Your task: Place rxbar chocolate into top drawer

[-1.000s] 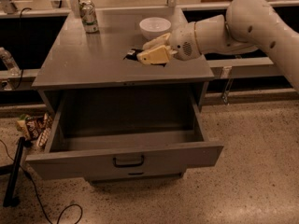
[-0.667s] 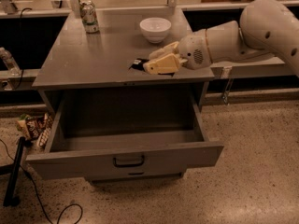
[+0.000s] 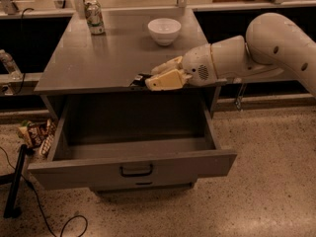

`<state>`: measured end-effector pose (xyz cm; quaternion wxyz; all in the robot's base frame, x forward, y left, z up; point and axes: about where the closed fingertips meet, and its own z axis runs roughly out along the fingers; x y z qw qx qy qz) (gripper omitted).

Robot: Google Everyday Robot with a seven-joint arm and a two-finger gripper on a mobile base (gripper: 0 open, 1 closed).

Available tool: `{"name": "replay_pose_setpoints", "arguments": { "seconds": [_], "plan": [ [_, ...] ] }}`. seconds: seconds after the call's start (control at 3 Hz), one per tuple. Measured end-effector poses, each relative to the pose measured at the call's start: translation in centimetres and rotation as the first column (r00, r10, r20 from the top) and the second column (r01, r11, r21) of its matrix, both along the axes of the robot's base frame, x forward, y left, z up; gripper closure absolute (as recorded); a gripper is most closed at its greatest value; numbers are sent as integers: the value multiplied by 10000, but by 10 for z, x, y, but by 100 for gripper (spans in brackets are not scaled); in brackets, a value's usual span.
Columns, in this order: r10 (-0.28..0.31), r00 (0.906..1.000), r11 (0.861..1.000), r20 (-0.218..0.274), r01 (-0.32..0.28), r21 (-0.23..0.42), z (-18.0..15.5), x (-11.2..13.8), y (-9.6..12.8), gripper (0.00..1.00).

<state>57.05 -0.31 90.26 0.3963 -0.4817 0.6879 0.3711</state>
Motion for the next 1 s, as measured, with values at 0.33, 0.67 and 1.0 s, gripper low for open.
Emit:
{"name": "replay_pose_setpoints", "arguments": {
  "seconds": [0.33,0.67,1.0],
  "plan": [
    [-9,9991,10000,-429,10,25,-35,-8,8,100],
    [-431,9968,9983,-679,404,-417,-87,-8,10,100],
    [-164,9994,9979,-321,143,-638,-127,1,14,100]
  ]
}}
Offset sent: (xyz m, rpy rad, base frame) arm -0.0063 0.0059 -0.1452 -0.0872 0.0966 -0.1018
